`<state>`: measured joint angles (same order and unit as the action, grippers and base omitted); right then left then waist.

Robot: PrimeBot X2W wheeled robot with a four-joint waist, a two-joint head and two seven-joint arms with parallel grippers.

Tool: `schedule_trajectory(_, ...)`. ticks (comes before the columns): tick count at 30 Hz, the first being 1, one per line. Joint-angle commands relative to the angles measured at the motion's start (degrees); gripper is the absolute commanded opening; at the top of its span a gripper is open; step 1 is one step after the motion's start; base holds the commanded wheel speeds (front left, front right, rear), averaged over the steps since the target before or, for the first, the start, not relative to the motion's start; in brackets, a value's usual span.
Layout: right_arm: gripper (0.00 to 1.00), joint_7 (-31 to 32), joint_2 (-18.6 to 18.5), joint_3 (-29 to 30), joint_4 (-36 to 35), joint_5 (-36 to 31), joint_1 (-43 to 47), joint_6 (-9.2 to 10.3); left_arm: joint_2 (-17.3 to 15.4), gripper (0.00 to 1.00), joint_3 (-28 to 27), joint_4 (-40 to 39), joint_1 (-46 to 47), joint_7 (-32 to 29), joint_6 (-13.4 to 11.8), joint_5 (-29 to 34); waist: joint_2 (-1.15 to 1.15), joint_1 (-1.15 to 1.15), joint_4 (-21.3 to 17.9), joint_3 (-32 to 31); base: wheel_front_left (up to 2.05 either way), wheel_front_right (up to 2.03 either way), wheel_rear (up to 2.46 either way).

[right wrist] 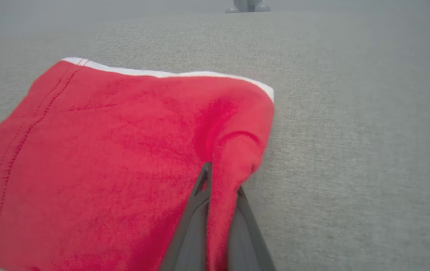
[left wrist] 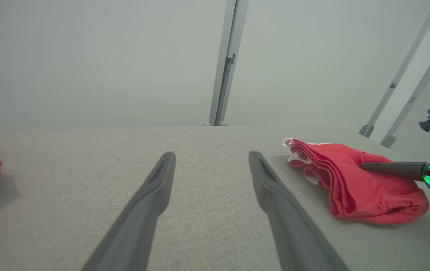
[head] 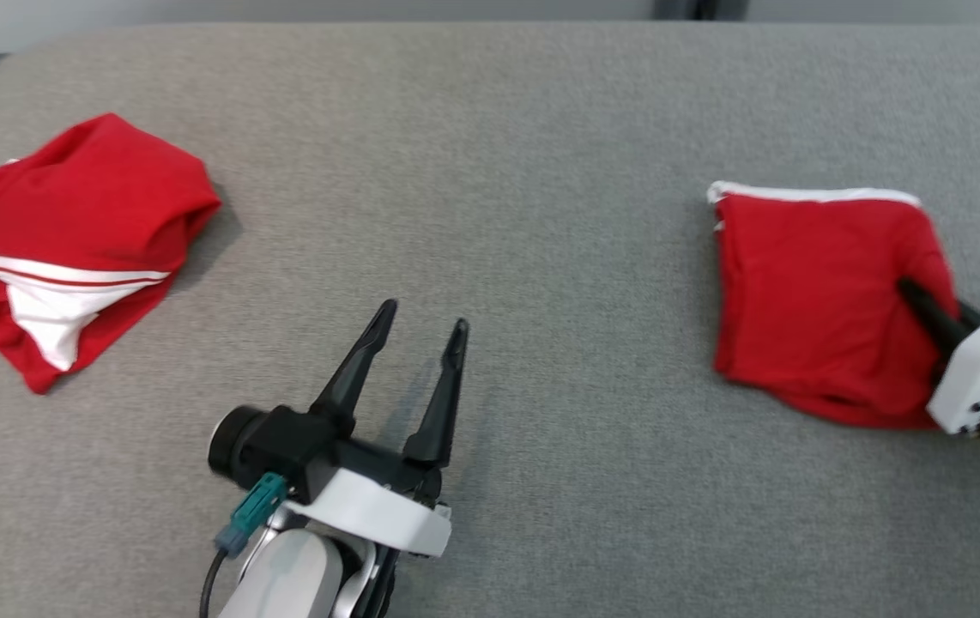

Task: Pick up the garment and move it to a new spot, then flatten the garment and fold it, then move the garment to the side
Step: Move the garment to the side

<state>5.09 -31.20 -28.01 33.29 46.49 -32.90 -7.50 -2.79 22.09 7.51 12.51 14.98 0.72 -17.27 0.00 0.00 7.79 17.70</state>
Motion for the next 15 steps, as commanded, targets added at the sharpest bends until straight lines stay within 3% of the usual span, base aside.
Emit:
schedule_trajectory(1, 0.0, 0.06, -1.73, -0.22, -0.47, -0.8, -0.96, 0.02, -0.23, 1.0, 0.27, -0.4, 1.44, 0.16, 0.39, 0.43, 0.0, 0.0, -2.54, 2.73, 0.0, 0.0, 0.0)
schedule_trajectory(5, 0.0, 0.05, -8.69, -1.42, -3.59, -2.74, -3.57, 0.02, -0.23, 1.0, 3.66, -1.1, 5.5, 0.15, 1.5, 1.42, 0.0, 0.0, -5.33, 7.64, 0.0, 0.0, 0.0)
schedule_trajectory(15, 0.0, -1.47, -24.36, 3.84, -5.4, -4.48, -6.47, 0.03, -0.23, 1.0, 13.15, -1.8, 16.86, 0.16, 4.01, 3.46, 0.0, 0.0, -9.03, 19.87, 0.0, 0.0, 0.0)
